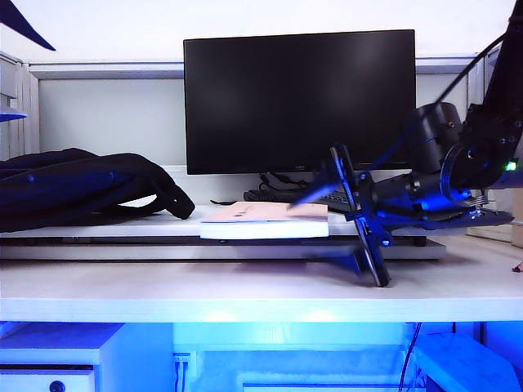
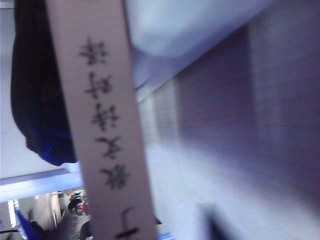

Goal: Pick up the book on the desk and put it into the open backpack.

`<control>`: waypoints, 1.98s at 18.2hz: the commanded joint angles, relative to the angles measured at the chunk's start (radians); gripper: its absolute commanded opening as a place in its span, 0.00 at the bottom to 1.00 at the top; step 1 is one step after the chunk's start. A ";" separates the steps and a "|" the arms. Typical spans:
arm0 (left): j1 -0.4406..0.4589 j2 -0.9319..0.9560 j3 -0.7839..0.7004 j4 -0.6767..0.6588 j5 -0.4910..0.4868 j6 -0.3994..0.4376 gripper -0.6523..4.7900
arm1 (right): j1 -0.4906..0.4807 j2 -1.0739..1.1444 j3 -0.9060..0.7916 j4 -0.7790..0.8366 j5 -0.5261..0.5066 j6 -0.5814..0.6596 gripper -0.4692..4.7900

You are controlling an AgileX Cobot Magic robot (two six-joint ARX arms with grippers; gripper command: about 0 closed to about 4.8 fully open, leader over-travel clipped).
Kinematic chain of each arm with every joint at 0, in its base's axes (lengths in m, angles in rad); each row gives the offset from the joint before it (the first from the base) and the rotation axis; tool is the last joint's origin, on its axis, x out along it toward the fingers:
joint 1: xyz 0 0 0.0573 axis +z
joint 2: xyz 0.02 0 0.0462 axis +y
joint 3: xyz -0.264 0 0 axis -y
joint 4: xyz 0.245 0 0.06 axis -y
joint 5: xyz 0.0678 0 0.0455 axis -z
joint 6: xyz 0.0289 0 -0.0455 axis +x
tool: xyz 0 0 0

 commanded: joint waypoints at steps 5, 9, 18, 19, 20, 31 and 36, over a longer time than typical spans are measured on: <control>0.002 0.008 0.009 0.033 0.004 0.013 1.00 | -0.001 -0.007 0.006 0.126 0.002 0.013 0.08; 0.011 0.056 0.044 0.054 0.010 0.036 1.00 | -0.001 -0.008 0.007 0.292 -0.017 0.045 0.08; 0.149 0.232 0.197 -0.108 0.084 0.006 1.00 | -0.001 -0.024 0.031 0.471 -0.077 0.152 0.08; 0.224 0.231 0.197 -0.124 0.185 0.006 1.00 | -0.001 -0.027 0.046 0.470 -0.080 0.152 0.08; 0.269 0.229 0.197 -0.122 0.253 -0.008 1.00 | -0.002 -0.027 0.057 0.470 -0.084 0.152 0.08; 0.362 0.187 0.196 -0.275 0.275 0.164 1.00 | -0.001 -0.034 0.150 0.423 -0.134 0.149 0.08; 0.362 0.276 0.196 -0.280 0.262 0.186 1.00 | -0.001 -0.034 0.150 0.422 -0.134 0.149 0.08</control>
